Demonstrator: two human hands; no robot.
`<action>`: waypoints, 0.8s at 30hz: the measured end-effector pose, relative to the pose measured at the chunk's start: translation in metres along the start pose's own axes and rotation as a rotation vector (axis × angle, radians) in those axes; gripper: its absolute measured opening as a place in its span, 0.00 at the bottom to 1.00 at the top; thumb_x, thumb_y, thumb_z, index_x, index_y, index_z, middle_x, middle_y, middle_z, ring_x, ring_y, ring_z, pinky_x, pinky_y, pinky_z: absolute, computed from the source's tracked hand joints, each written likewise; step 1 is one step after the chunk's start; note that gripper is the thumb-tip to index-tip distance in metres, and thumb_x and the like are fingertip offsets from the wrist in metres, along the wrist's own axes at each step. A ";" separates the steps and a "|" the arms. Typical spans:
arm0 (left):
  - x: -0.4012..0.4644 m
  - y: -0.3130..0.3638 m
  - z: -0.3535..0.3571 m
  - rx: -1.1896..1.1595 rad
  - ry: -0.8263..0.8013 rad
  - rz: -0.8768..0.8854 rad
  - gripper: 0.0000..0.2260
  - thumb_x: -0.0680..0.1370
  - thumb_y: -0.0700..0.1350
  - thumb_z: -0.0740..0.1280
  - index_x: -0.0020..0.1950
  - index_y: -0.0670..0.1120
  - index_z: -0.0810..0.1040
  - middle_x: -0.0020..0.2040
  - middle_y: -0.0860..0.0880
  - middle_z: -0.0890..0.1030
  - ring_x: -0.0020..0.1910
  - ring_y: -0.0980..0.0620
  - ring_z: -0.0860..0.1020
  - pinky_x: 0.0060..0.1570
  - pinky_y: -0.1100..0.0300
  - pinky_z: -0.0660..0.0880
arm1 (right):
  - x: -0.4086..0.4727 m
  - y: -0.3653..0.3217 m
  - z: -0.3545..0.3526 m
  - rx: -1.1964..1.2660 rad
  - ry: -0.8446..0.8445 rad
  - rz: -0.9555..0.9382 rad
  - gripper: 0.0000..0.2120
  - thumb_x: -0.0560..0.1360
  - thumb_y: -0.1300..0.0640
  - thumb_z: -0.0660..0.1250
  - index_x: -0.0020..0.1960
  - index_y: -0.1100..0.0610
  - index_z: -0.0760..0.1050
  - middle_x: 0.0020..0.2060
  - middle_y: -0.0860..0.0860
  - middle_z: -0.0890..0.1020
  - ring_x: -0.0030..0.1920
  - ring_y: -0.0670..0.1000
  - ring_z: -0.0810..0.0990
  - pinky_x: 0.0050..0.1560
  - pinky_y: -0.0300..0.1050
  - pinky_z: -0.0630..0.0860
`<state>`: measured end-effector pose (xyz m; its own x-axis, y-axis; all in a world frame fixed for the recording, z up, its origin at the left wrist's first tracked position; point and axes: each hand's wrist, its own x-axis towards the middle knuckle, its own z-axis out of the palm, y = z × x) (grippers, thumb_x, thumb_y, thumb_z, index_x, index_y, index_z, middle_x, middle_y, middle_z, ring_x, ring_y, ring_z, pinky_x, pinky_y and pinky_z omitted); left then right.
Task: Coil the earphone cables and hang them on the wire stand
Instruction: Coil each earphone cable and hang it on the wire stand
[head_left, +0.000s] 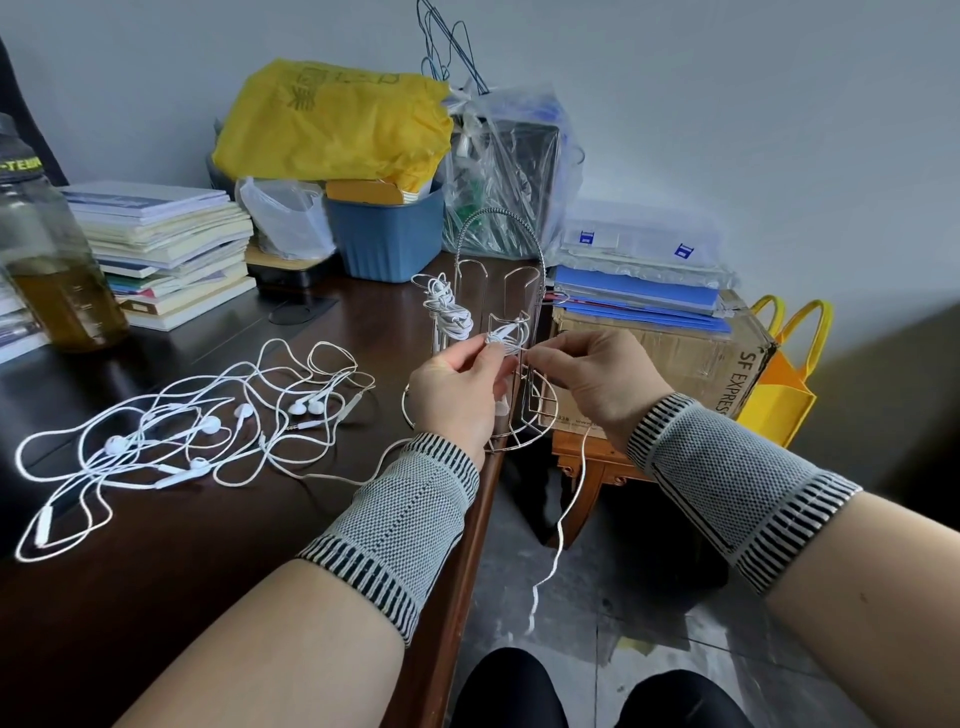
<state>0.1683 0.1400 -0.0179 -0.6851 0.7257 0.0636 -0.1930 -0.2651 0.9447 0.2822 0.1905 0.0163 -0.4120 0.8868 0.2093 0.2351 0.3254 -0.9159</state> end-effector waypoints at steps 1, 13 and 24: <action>0.000 0.000 0.000 -0.010 -0.007 -0.004 0.06 0.77 0.39 0.70 0.50 0.49 0.81 0.39 0.49 0.86 0.41 0.52 0.85 0.41 0.60 0.80 | 0.002 0.000 0.001 -0.040 0.017 -0.009 0.06 0.73 0.58 0.72 0.38 0.55 0.82 0.28 0.52 0.79 0.30 0.49 0.73 0.34 0.43 0.73; -0.004 0.008 0.002 -0.029 -0.002 -0.020 0.10 0.75 0.38 0.72 0.40 0.53 0.79 0.33 0.53 0.84 0.39 0.55 0.85 0.39 0.61 0.80 | 0.015 -0.002 0.001 -0.220 0.010 0.040 0.10 0.72 0.53 0.73 0.39 0.60 0.82 0.28 0.53 0.77 0.26 0.47 0.70 0.28 0.43 0.71; -0.005 0.007 0.004 -0.035 -0.014 -0.022 0.08 0.76 0.38 0.71 0.44 0.51 0.78 0.30 0.55 0.83 0.37 0.58 0.83 0.37 0.64 0.79 | 0.006 -0.012 -0.056 -0.136 -0.016 0.187 0.11 0.72 0.55 0.73 0.44 0.64 0.80 0.30 0.52 0.77 0.24 0.45 0.68 0.24 0.37 0.66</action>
<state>0.1735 0.1366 -0.0104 -0.6706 0.7403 0.0477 -0.2324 -0.2707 0.9342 0.3261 0.2101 0.0476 -0.3635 0.9310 0.0337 0.4250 0.1980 -0.8833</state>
